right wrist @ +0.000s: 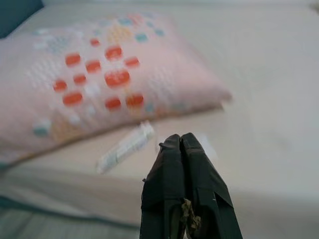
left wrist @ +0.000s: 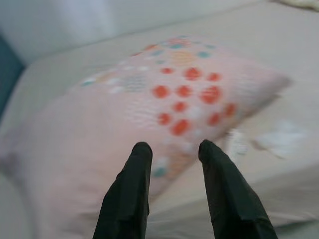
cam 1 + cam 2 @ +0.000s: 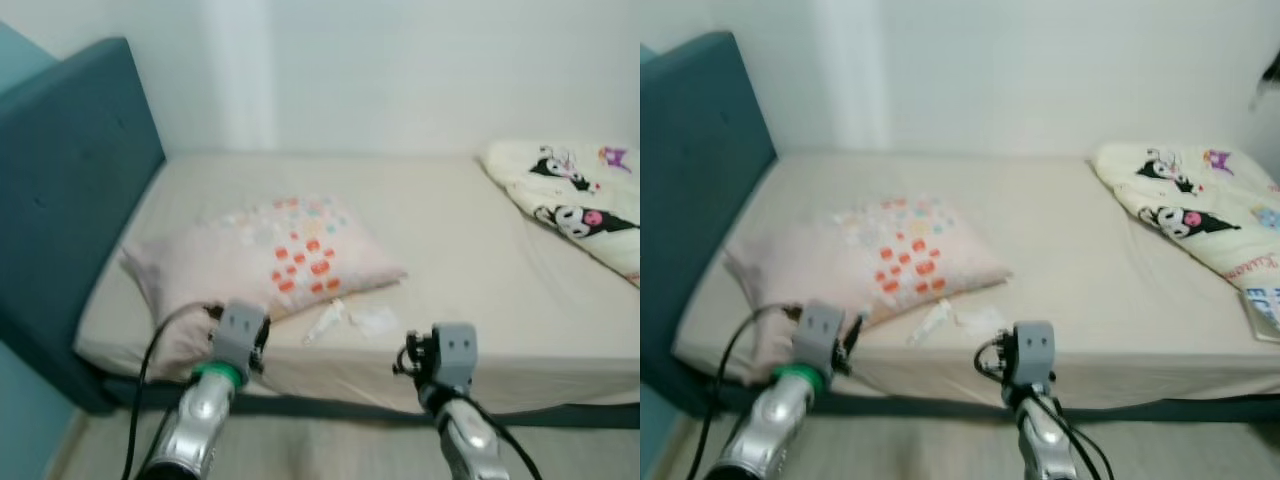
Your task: Clean up the room
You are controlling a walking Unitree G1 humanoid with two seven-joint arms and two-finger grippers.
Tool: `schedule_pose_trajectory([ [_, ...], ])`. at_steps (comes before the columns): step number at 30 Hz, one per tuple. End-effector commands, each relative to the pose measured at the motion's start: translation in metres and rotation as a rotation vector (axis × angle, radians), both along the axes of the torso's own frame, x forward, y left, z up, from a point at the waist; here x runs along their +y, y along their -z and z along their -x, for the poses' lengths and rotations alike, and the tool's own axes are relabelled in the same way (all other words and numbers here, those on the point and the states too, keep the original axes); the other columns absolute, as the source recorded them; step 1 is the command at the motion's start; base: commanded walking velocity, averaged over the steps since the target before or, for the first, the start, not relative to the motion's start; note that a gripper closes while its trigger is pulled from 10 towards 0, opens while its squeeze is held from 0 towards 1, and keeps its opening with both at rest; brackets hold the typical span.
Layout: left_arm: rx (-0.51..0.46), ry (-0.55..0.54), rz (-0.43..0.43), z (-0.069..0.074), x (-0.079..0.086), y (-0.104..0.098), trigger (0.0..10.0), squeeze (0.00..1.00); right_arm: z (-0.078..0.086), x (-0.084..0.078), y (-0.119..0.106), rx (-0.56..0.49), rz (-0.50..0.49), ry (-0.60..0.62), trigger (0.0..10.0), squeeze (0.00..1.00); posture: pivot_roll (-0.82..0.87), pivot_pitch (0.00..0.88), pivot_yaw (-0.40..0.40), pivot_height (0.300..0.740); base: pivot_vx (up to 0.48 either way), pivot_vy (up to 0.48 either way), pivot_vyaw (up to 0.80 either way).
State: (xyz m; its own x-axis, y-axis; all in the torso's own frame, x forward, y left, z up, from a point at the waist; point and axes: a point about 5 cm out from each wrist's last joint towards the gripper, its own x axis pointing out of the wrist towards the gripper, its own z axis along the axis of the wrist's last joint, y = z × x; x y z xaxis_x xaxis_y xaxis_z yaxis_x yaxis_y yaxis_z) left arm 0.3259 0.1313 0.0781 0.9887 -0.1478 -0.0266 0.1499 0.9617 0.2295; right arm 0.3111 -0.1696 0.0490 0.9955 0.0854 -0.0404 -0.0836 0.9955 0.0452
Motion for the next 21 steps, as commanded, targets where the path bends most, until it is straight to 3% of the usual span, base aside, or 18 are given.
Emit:
schedule_pose_trajectory([
  [1,0.032,-0.018,-0.017,0.005,0.007,0.009,10.0,0.0,0.005,0.008,0.009,0.04,-0.013,-0.016,10.0,0.0,-0.11,0.036,0.069,0.74,0.48,0.0,0.0],
  [10,0.063,0.055,-0.068,0.012,0.002,0.017,10.0,0.0,0.009,-0.003,0.017,0.096,-0.054,0.068,10.0,0.0,-0.11,0.04,0.075,0.74,0.382,0.0,0.0],
  [13,0.138,0.193,-0.094,0.021,-0.005,0.028,10.0,0.0,0.01,-0.004,0.02,0.112,-0.048,0.073,10.0,0.0,-0.11,0.041,0.078,0.74,0.0,0.0,0.0],
  [21,0.179,0.209,-0.092,0.025,0.005,0.033,10.0,0.0,0.014,-0.001,0.027,0.146,-0.022,0.077,10.0,0.0,-0.1,0.044,0.083,0.735,0.0,0.0,0.0],
])
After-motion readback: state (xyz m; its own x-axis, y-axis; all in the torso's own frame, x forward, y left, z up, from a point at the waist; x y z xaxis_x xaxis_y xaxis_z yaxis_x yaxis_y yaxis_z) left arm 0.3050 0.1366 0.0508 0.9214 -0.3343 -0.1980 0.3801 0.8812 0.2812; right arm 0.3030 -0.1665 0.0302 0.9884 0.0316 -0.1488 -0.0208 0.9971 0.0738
